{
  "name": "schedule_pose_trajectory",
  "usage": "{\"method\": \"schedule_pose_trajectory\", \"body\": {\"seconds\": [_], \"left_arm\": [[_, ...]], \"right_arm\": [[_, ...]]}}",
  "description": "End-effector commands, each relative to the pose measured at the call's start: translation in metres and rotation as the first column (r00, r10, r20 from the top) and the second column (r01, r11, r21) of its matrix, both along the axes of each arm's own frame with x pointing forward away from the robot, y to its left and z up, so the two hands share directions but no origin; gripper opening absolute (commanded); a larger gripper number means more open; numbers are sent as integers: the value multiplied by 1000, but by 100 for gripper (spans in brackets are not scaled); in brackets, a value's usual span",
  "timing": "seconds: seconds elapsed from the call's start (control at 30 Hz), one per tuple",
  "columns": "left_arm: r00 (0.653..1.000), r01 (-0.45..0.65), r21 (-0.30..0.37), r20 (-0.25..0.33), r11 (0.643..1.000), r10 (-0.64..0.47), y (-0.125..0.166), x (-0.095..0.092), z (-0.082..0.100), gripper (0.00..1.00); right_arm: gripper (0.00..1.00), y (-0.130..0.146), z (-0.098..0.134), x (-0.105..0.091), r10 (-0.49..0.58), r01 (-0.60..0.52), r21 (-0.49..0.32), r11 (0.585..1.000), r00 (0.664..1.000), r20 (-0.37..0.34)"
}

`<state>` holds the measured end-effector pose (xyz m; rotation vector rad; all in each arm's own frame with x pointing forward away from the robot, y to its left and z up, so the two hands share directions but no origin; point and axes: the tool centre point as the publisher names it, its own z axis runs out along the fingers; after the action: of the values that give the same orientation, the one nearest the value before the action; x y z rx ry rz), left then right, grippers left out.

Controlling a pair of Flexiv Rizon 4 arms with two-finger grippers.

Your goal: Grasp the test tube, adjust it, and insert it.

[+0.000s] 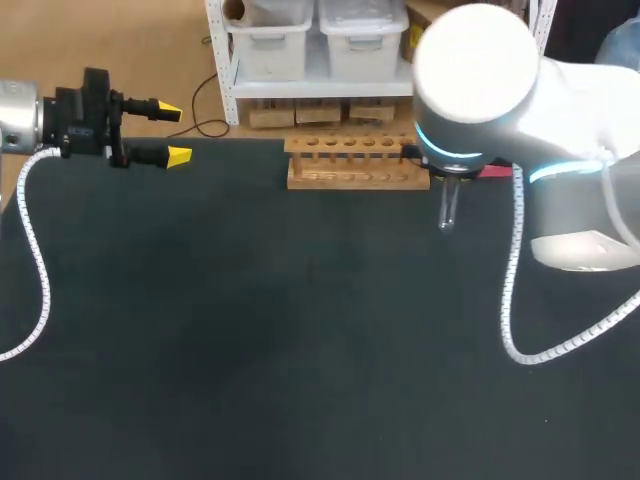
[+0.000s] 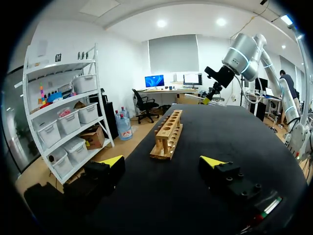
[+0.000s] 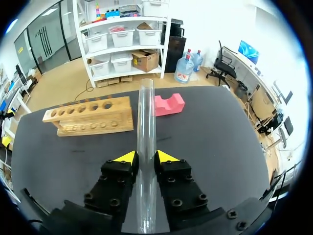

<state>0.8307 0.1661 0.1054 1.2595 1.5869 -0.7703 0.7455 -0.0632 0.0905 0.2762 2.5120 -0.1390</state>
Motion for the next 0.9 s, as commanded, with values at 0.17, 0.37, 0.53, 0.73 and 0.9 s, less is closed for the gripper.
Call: {"method": "schedule_pose_trajectory", "body": {"seconds": [0.17, 0.37, 0.53, 0.73, 0.9], "left_arm": [[1000, -2, -1, 3, 1000, 2, 0, -1, -1, 100], [1000, -2, -1, 3, 1000, 2, 0, -1, -1, 100], [1000, -2, -1, 3, 1000, 2, 0, -1, -1, 100], [1000, -2, -1, 3, 1000, 2, 0, -1, -1, 100], [1000, -2, -1, 3, 1000, 2, 0, -1, -1, 100]], "right_arm": [[0, 32, 4, -6, -16, 16, -29, 999, 1000, -5], [0, 54, 9, -11, 1, -1, -37, 999, 1000, 3], [0, 68, 11, -12, 8, -8, -39, 999, 1000, 8], [0, 79, 16, -11, 5, -3, -52, 999, 999, 34], [0, 91, 18, -11, 14, -11, -48, 999, 999, 50]]}}
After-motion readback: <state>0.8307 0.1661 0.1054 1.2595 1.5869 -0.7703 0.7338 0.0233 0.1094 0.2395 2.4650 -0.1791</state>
